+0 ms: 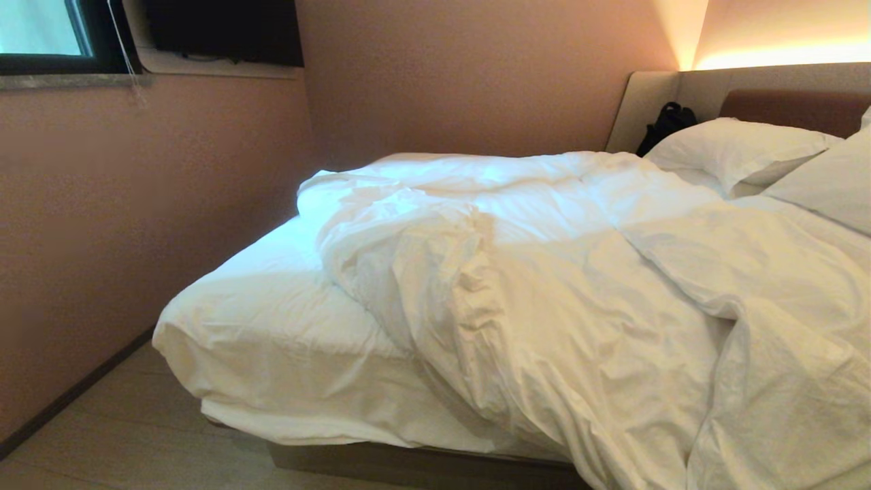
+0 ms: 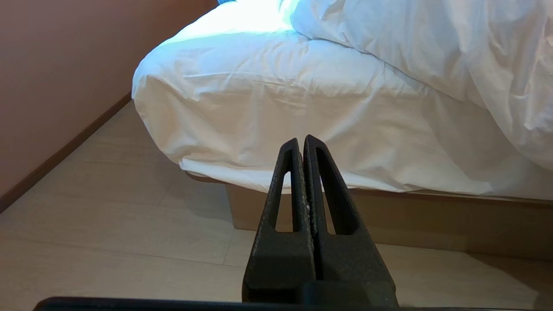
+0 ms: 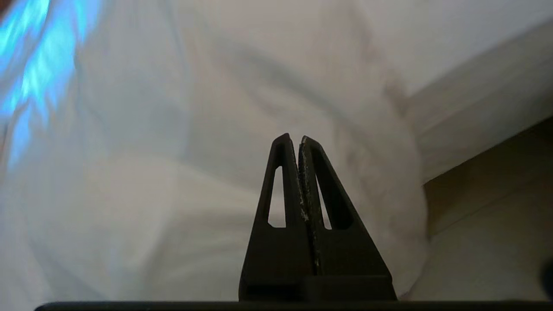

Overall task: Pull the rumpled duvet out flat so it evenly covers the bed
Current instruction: Flatten the corners of the folded blanket

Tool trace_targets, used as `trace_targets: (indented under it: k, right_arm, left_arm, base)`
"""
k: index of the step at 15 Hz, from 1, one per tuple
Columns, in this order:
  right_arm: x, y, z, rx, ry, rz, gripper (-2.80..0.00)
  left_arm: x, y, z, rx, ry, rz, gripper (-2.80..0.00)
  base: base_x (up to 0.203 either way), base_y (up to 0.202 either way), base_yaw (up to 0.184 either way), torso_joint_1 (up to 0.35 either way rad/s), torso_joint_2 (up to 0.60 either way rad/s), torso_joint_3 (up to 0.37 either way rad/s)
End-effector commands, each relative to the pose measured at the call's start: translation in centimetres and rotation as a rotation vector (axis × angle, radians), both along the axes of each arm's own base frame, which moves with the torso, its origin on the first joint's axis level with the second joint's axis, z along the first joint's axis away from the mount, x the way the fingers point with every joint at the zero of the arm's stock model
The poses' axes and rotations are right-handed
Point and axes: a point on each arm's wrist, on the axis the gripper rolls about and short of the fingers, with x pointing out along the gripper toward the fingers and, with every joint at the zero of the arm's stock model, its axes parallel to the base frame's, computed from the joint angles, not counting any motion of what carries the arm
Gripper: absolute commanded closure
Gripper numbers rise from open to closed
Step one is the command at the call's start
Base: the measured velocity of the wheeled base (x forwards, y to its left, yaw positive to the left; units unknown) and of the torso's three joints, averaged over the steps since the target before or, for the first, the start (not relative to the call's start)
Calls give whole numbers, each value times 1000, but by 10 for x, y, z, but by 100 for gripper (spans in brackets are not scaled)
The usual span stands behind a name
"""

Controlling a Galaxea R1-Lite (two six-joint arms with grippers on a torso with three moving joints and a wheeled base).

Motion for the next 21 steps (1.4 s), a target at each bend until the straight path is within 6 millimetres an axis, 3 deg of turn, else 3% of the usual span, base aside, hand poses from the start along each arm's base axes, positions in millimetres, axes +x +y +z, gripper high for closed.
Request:
trace_targets:
  k: [1,4,9,15,16,21]
  right_arm:
    - [3,-14,-36,-84,-36,282,0]
    - [-5,-31,-64,-118,70,204,0]
    - [-28,-65,-88,-101,96,123,0]
    - [-37,-76,-137,-106,172,151,0]
    - [-37,-77,-139,-107,179,151,-280]
    - [-35,-80,-156,-131,217,174,-280]
  left_arm:
    - [0,0,0,0,-1,0,0]
    - [0,0,0,0,0,0,0]
    - [0,0,0,0,-1,0,0]
    - [0,0,0,0,-1,0,0]
    - [0,0,0,0,-1,0,0]
    - [0,0,0,0,-1,0,0]
  base:
    - [0,0,0,0,0,0]
    - [0,0,0,0,0,0]
    - [0,0,0,0,0,0]
    - [0,0,0,0,0,0]
    - [0,0,0,0,0,0]
    - [0,0,0,0,0,0]
